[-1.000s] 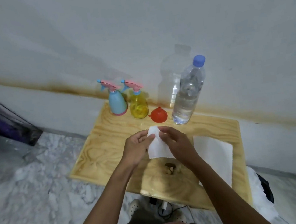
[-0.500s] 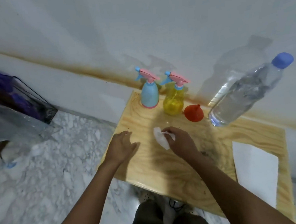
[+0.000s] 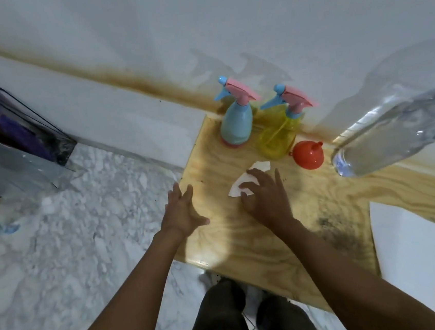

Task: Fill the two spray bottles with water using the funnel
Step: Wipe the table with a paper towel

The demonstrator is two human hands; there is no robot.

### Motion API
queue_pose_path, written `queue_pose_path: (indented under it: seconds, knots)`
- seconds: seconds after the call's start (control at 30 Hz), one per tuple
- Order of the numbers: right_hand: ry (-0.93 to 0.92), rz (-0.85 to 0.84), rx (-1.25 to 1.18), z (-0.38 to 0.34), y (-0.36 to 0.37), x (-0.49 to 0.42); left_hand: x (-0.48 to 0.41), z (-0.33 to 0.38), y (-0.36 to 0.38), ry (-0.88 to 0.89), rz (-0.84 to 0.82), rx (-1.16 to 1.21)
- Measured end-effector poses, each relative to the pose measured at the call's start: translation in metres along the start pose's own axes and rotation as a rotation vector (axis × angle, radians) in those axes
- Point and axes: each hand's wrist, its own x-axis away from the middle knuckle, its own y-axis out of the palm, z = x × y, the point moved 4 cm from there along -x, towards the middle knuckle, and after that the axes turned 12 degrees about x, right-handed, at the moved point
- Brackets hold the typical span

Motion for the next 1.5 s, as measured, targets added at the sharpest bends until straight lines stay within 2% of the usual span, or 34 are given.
queue_pose_path:
  seconds: [0.1,0.2,0.27,0.43,0.57,0.7,0.8,1.03,1.23,1.4,1.5]
  knots:
    - [0.081,0.046,-0.041,-0.001,-0.004,0.009,-0.002,-0.001,0.003,-0.017,-0.009,-0.015]
    - [0.121,-0.110,-0.106,-0.004,0.012,0.009,-0.003,-0.003,0.004,-0.012,-0.007,0.009]
    - [0.101,-0.126,-0.133,-0.010,0.020,0.003,-0.002,-0.004,0.003,-0.008,-0.002,0.049]
    - [-0.108,-0.151,-0.033,-0.039,0.025,-0.014,0.000,-0.004,0.002,-0.003,0.012,0.075]
    - [-0.281,-0.023,0.075,-0.048,0.023,-0.020,0.001,-0.003,0.002,0.004,0.019,0.107]
    - [-0.452,-0.006,0.158,-0.053,0.024,-0.014,0.002,-0.002,0.002,0.004,0.035,0.119]
    - [-0.496,-0.052,0.211,-0.057,0.033,-0.017,0.003,-0.001,0.002,0.005,0.045,0.151]
    - [-0.551,-0.171,0.169,-0.061,0.038,-0.029,0.003,-0.002,0.003,0.005,0.042,0.170]
    - [-0.458,-0.182,0.284,-0.051,0.032,-0.016,0.003,-0.001,0.002,0.008,0.043,0.182]
    - [-0.590,-0.088,0.224,-0.047,0.037,0.014,0.002,0.000,0.003,0.005,0.051,0.160]
    - [-0.655,-0.104,0.198,-0.059,0.039,0.013,0.003,0.000,0.003,0.001,0.048,0.158]
